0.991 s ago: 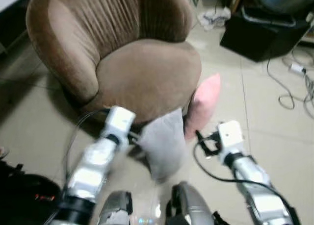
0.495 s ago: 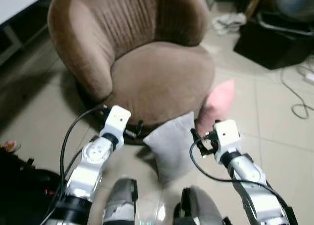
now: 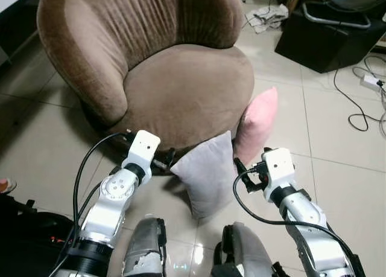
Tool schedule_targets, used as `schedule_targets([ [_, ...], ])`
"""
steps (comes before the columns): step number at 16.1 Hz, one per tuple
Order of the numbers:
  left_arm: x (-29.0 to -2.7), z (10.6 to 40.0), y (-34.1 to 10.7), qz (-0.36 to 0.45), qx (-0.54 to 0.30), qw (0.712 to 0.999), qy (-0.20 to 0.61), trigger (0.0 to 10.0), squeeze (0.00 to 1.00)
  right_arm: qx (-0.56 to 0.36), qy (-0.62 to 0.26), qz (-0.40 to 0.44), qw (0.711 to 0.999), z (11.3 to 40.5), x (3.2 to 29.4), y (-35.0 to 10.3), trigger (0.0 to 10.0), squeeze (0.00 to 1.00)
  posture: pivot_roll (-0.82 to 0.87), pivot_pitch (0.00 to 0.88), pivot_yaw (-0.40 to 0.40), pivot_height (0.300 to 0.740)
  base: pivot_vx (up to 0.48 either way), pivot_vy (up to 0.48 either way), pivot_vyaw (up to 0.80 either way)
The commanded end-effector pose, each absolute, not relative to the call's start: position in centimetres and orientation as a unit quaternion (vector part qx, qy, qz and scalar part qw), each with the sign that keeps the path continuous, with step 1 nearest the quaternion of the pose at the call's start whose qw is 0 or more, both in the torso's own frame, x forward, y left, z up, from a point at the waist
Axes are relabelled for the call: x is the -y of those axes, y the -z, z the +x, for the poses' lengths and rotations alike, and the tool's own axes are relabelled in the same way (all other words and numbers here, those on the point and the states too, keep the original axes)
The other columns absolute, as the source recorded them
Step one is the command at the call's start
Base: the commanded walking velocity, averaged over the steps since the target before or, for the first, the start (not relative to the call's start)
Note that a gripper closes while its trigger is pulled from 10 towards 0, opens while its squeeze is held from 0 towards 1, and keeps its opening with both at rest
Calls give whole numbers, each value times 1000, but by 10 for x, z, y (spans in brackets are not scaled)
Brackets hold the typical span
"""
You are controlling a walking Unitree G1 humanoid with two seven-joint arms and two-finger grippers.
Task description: Move the pillow to the sofa from floor
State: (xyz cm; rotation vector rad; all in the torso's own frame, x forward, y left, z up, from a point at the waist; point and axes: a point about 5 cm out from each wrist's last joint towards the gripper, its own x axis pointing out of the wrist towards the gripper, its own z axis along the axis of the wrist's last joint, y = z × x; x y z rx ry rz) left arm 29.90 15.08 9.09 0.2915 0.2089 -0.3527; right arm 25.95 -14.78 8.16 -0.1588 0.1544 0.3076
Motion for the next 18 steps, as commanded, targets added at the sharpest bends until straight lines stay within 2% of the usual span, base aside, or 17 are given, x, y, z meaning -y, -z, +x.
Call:
schedule_targets([
  [1,-149,296,-87,151,-110,965,183,10000,0,-82,-149,-74,983,257,152,-79,10000,0,42,198,-45,656,480,0,0],
  [4,-149,295,-86,154,-113,965,179,10000,0,-95,-153,-77,981,256,150,-76,10000,0,41,200,-43,652,160,0,0],
  [15,-150,294,-84,155,-116,965,177,10000,0,-98,-149,-74,981,255,150,-75,10000,0,38,208,-43,549,0,0,0],
  [16,-154,295,-85,149,-114,968,167,10000,0,-97,-143,-61,983,256,150,-75,10000,0,45,208,-42,544,0,0,413],
  [18,-167,300,-94,84,-97,985,111,10000,0,-89,-137,-55,985,258,150,-77,10000,0,62,205,-44,544,0,0,0],
])
